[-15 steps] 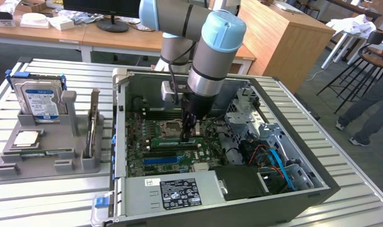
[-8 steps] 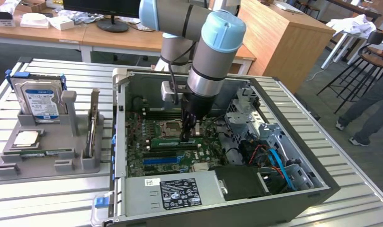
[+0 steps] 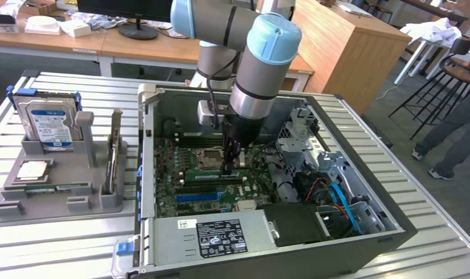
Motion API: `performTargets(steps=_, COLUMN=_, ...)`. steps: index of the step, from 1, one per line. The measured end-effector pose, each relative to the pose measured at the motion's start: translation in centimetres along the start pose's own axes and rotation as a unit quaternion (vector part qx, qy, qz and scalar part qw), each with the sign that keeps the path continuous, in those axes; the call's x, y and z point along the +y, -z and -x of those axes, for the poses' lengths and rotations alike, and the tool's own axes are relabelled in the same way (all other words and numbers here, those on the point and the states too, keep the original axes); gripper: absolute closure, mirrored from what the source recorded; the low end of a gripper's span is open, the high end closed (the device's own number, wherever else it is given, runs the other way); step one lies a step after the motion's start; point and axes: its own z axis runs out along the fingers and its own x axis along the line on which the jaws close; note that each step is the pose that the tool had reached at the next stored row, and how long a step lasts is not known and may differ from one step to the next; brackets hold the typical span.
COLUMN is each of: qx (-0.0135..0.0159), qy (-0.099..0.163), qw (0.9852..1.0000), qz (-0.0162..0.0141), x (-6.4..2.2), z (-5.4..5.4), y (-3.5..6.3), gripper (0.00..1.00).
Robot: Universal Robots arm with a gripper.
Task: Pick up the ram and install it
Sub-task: 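Insert the ram into the slot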
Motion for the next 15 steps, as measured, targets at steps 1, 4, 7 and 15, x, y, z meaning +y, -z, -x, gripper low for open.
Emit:
performTargets(steps=1, qx=0.0001, qy=0.000, qw=1.0000, qz=0.0000, x=0.00, z=0.00, y=0.00, gripper=0.88)
performTargets(steps=4, qx=0.0000, qy=0.000, qw=1.0000, qz=0.0000, x=-0.01, z=0.02, y=-0.07, gripper=0.88)
performTargets(steps=7, qx=0.0000, qy=0.000, qw=1.0000, qz=0.0000, x=0.01, z=0.02, y=-0.10, gripper=0.88)
performTargets(steps=15, qx=0.0000, qy=0.000, qw=1.0000, qz=0.0000, x=0.01, z=0.02, y=-0.16, gripper=0.88)
